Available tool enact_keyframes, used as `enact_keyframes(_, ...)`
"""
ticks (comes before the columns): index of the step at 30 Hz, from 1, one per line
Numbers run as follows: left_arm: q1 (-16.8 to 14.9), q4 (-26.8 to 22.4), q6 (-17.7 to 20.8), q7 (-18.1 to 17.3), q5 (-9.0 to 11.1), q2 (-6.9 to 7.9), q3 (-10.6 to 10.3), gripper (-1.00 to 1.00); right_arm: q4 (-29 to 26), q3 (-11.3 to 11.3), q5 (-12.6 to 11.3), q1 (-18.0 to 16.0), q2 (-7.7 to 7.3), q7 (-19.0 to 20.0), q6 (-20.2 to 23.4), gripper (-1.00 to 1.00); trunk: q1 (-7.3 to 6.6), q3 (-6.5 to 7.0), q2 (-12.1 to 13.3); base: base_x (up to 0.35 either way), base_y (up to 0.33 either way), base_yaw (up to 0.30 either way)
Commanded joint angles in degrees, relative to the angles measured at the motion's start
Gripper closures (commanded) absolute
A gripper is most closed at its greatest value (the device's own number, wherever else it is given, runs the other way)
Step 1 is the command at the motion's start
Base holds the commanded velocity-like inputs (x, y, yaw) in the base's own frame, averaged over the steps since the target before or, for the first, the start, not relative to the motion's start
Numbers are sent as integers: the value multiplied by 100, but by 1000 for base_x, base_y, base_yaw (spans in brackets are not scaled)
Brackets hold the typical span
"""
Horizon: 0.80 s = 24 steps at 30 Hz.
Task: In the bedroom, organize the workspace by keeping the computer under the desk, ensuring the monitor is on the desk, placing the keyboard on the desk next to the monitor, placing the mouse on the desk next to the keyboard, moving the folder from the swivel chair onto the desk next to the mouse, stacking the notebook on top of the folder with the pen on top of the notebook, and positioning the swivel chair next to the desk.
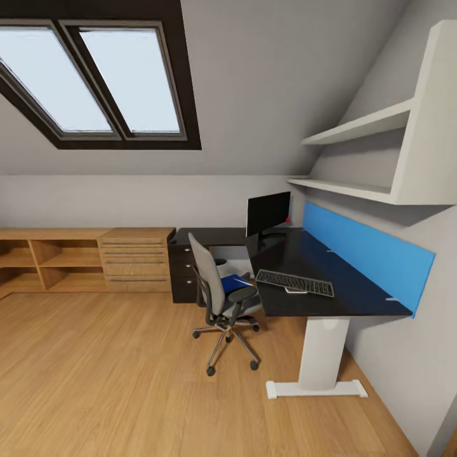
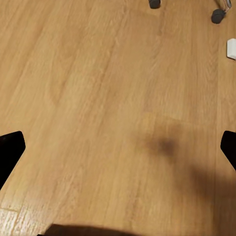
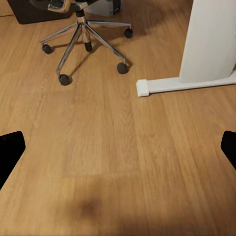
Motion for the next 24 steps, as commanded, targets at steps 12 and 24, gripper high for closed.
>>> enact_keyframes(12,-8,-3,-15,5,64,9,-40,-100,1,-17,-14,-4,17,14,-14,-100,265,-256,-487,0,0,0)
enact_keyframes(24,-10,-10,-23,5,66,5,-35,-100,-2,-16,-20,-4,13,10,-16,-100,528,-578,-968,0,0,0)
